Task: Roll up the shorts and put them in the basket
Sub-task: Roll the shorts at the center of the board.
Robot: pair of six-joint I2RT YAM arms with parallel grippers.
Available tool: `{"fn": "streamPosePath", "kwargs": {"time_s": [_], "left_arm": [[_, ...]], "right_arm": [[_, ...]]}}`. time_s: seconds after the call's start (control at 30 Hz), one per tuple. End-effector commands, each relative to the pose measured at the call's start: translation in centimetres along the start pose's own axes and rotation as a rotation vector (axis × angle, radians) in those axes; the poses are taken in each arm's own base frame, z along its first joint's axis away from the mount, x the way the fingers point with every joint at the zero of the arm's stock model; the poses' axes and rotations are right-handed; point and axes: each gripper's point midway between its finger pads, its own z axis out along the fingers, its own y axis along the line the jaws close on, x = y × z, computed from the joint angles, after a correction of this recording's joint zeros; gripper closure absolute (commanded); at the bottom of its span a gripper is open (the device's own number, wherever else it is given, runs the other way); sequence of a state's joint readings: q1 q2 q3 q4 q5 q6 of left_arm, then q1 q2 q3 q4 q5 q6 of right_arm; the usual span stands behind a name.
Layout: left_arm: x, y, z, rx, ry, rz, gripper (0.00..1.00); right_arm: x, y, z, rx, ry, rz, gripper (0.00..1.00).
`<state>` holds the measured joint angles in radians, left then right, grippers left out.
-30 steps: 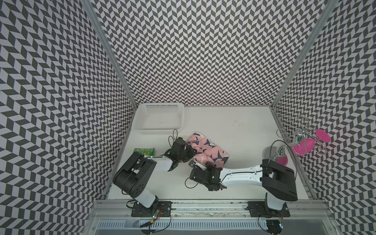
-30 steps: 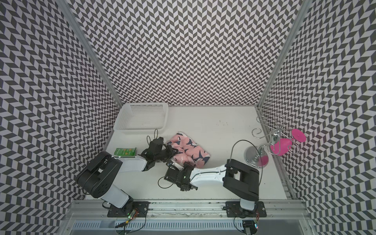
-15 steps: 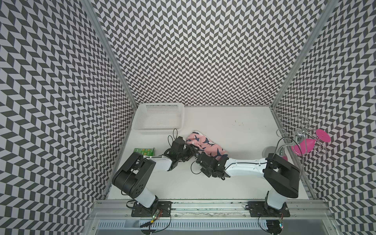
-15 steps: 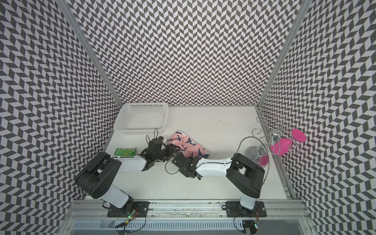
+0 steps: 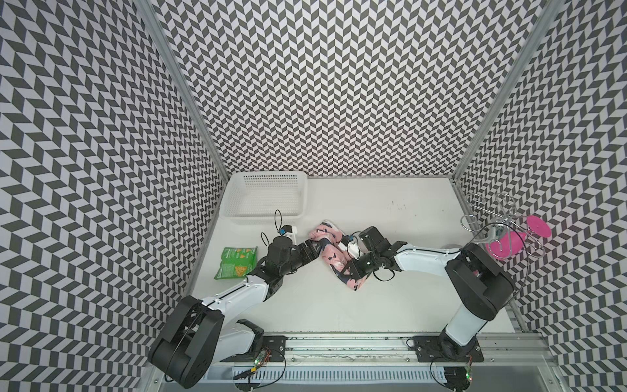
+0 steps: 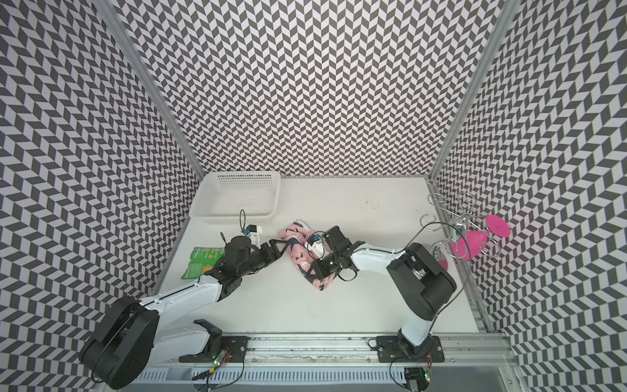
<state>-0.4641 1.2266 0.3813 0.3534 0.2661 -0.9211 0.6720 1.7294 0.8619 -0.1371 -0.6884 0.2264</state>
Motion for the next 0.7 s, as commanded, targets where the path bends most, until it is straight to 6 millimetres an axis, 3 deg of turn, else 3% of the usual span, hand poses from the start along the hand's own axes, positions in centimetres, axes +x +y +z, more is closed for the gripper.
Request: {"fn": "streamPosePath", "kwargs": {"time_s": [0.0,0.5,0.6,0.67], "left_arm": [[1.0,0.0,0.5,0.036,0.008,0.025,0.25],[2.2,-1.2,7.4,0.113,0.024,0.042,0.26],[2.5,-1.3,8.6,0.134,0.046,0.016,0.34],[3.0,-1.2,9.3,0.150,0.074,-0.001,0.48]], "right_arm": [[0.7,1.6,0.1,-0.205,0.022,0.101,1.00],[1.4,-1.2,0.4,-0.252,0.019,0.205,1.00],[1.4,-1.2,0.4,-0.263,0.018,0.209,1.00],[1.5,-1.2,0.4,-0.272,0.020,0.210,1.00]]}}
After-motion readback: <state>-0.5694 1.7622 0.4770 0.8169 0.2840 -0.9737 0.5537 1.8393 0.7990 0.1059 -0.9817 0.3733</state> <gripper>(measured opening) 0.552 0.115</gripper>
